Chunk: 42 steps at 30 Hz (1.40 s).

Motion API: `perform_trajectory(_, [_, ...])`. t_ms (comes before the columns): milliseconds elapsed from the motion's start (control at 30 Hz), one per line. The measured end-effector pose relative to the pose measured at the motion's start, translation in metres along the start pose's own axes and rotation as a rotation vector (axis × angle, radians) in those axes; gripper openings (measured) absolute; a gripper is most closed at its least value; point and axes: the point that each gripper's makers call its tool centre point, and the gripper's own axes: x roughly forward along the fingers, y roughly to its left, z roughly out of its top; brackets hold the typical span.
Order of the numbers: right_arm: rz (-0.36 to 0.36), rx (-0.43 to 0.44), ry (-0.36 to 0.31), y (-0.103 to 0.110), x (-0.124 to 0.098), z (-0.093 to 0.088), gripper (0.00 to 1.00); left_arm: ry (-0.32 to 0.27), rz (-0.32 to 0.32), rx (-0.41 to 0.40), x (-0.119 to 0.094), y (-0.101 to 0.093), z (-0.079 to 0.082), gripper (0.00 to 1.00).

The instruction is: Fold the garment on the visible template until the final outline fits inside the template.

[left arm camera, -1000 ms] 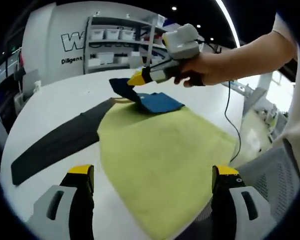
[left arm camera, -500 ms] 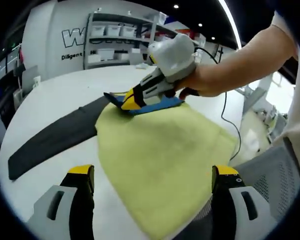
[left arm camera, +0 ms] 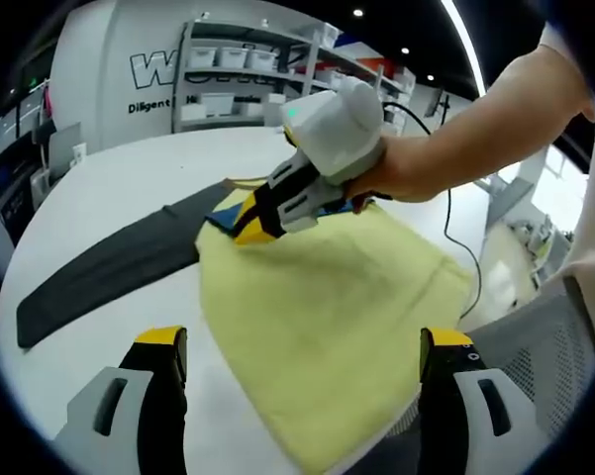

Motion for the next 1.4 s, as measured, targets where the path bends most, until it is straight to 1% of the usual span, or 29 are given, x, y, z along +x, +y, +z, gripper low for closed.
perform_trajectory(67, [0.011, 0.044, -0.024, 0.002, -0.002, 0.003, 0.12, 0.000, 0.001, -0.003, 0.000, 0.001, 0.000, 0.98])
perform_trajectory(133, [0.005, 0.121, -0.075, -0.001, -0.008, 0.008, 0.15, -0.004, 0.001, -0.005, 0.001, 0.000, 0.002, 0.98])
perform_trajectory(167, [-0.007, 0.183, -0.110, -0.008, -0.012, 0.012, 0.16, -0.005, 0.001, -0.004, 0.001, 0.000, 0.002, 0.99])
perform_trajectory(233, [-0.031, 0.271, -0.153, -0.020, -0.018, 0.015, 0.16, -0.007, 0.000, -0.004, 0.001, 0.000, 0.003, 0.99])
perform_trajectory(267, [-0.047, 0.309, -0.157, -0.030, -0.020, 0.012, 0.16, -0.005, 0.000, -0.004, 0.001, 0.000, 0.002, 0.99])
perform_trajectory(300, [-0.058, 0.330, -0.147, -0.036, -0.020, 0.008, 0.14, -0.004, 0.001, -0.004, 0.002, 0.000, 0.002, 0.99])
perform_trajectory(333, [-0.069, 0.319, -0.126, -0.045, -0.019, 0.003, 0.13, -0.003, 0.001, -0.006, 0.002, 0.000, 0.001, 0.98])
perform_trajectory(433, [-0.079, 0.298, -0.085, -0.057, -0.013, -0.004, 0.14, -0.003, 0.000, -0.008, 0.003, 0.000, 0.001, 0.98])
perform_trajectory(467, [-0.085, 0.237, -0.048, -0.063, -0.010, -0.008, 0.13, -0.003, 0.001, -0.009, 0.003, -0.001, 0.001, 0.98])
perform_trajectory(500, [-0.081, 0.220, -0.037, -0.064, -0.008, -0.009, 0.13, -0.004, 0.001, -0.010, 0.003, 0.000, 0.002, 0.98])
perform_trajectory(567, [-0.077, 0.214, -0.042, -0.069, -0.003, -0.007, 0.12, -0.005, 0.002, -0.012, 0.003, 0.000, 0.002, 0.98])
perform_trajectory(633, [-0.072, 0.204, -0.033, -0.074, 0.002, -0.008, 0.12, -0.007, 0.004, -0.014, 0.003, 0.001, 0.003, 0.98])
perform_trajectory(667, [-0.062, 0.207, -0.028, -0.075, 0.005, -0.008, 0.13, -0.006, 0.005, -0.015, 0.003, 0.002, 0.003, 0.98])
perform_trajectory(733, [-0.052, 0.177, -0.014, -0.078, 0.010, -0.009, 0.14, -0.006, 0.007, -0.015, 0.003, 0.004, 0.004, 0.98])
perform_trajectory(833, [-0.030, 0.154, 0.000, -0.080, 0.016, -0.009, 0.12, -0.011, 0.012, -0.020, 0.003, 0.006, 0.006, 0.98])
perform_trajectory(933, [0.001, 0.167, -0.009, -0.079, 0.023, -0.005, 0.07, -0.011, 0.014, -0.023, 0.003, 0.007, 0.007, 0.98])
perform_trajectory(1000, [0.018, 0.156, 0.007, -0.076, 0.027, -0.005, 0.07, -0.011, 0.016, -0.025, 0.003, 0.008, 0.007, 0.98])
perform_trajectory(1067, [0.027, 0.159, 0.009, -0.075, 0.030, -0.005, 0.07, -0.011, 0.017, -0.028, 0.004, 0.009, 0.007, 0.98])
perform_trajectory(1133, [0.037, 0.153, 0.039, -0.073, 0.034, -0.010, 0.06, -0.010, 0.018, -0.029, 0.004, 0.010, 0.007, 0.98])
perform_trajectory(1233, [0.050, 0.167, 0.031, -0.071, 0.035, -0.010, 0.00, -0.010, 0.020, -0.033, 0.005, 0.011, 0.007, 0.98])
perform_trajectory(1333, [0.051, 0.170, 0.029, -0.071, 0.036, -0.009, 0.00, -0.009, 0.021, -0.037, 0.005, 0.012, 0.006, 0.98])
perform_trajectory(1400, [0.055, 0.187, 0.025, -0.070, 0.036, -0.009, 0.00, -0.006, 0.021, -0.037, 0.006, 0.013, 0.006, 0.98])
